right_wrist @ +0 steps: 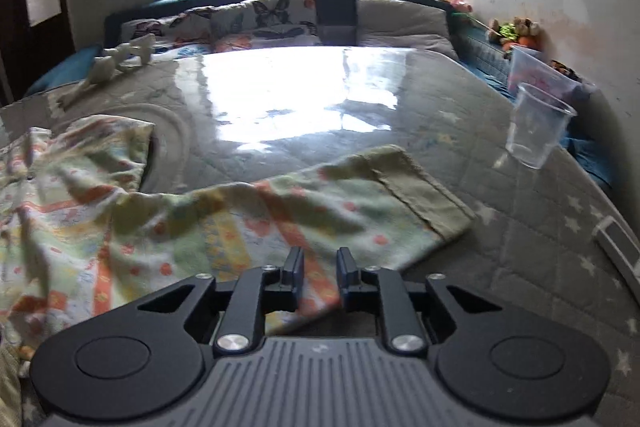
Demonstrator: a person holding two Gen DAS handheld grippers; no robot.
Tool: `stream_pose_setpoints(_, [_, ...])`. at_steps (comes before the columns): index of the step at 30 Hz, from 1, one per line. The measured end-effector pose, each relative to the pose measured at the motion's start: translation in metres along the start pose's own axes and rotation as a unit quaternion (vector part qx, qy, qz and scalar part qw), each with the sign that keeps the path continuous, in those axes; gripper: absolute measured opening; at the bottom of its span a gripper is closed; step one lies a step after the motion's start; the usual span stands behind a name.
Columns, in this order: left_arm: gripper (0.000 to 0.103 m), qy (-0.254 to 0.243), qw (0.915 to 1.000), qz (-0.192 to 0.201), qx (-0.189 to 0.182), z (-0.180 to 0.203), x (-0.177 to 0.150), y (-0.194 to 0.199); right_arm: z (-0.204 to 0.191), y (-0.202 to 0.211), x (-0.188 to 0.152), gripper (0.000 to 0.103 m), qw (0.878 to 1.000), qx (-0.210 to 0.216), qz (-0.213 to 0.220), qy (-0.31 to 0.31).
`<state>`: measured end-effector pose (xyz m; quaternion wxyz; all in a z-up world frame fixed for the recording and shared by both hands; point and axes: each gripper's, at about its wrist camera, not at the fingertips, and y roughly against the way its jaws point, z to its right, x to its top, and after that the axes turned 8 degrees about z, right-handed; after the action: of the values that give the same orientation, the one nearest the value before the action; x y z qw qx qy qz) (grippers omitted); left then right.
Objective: Fold clothes
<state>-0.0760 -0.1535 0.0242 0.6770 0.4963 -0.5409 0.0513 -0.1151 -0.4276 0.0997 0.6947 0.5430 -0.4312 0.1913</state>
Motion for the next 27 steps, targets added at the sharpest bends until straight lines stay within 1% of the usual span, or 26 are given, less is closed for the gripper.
stream_pose_setpoints(4, [0.062,-0.010,0.9992,-0.006,-0.037,0.000,-0.006,0.007,0.010,0.012,-0.006,0.017,1.000,-0.017,-0.011,-0.001])
stream_pose_setpoints(6, [0.062,-0.018,0.9985,-0.005,-0.051,0.000,-0.009,0.012,0.016,0.019,-0.008,0.017,0.999,-0.024,-0.023,-0.003])
stream_pose_setpoints(8, [0.062,-0.015,0.9981,-0.009,-0.059,-0.004,-0.010,0.014,0.019,0.023,-0.008,0.017,0.999,-0.027,-0.029,-0.005])
stream_pose_setpoints(11, [0.062,-0.001,0.9979,-0.013,-0.064,-0.010,-0.005,0.015,0.021,0.024,-0.001,0.017,1.000,-0.022,-0.013,-0.005])
stream_pose_setpoints(13, [0.063,0.007,0.9980,-0.007,-0.063,-0.013,0.000,0.019,0.020,0.018,0.008,0.017,1.000,-0.021,0.000,-0.010])
stream_pose_setpoints(15, [0.067,0.019,0.9981,0.003,-0.059,-0.019,0.004,0.024,0.018,0.008,0.018,0.018,1.000,-0.009,0.010,-0.017])
stream_pose_setpoints(16, [0.071,0.027,0.9981,0.008,-0.055,-0.022,0.006,0.026,0.017,0.001,0.022,0.018,1.000,-0.005,0.007,-0.016])
stream_pose_setpoints(19, [0.074,0.066,0.9974,0.016,-0.024,-0.040,0.014,0.029,0.015,-0.023,0.028,0.018,1.000,-0.002,-0.005,-0.011])
stream_pose_setpoints(20, [0.076,0.078,0.9968,0.017,-0.009,-0.047,0.016,0.030,0.014,-0.030,0.028,0.018,1.000,-0.006,-0.011,-0.009])
stream_pose_setpoints(22, [0.079,0.098,0.9948,0.017,0.024,-0.065,0.018,0.030,0.016,-0.033,0.029,0.018,1.000,-0.011,-0.008,-0.006])
stream_pose_setpoints(25, [0.082,0.128,0.9888,0.007,0.076,-0.097,0.018,0.026,0.019,-0.033,0.034,0.018,1.000,-0.006,-0.013,-0.017])
stream_pose_setpoints(27, [0.084,0.147,0.9830,-0.002,0.110,-0.118,0.017,0.021,0.021,-0.032,0.037,0.018,1.000,-0.003,-0.017,-0.025])
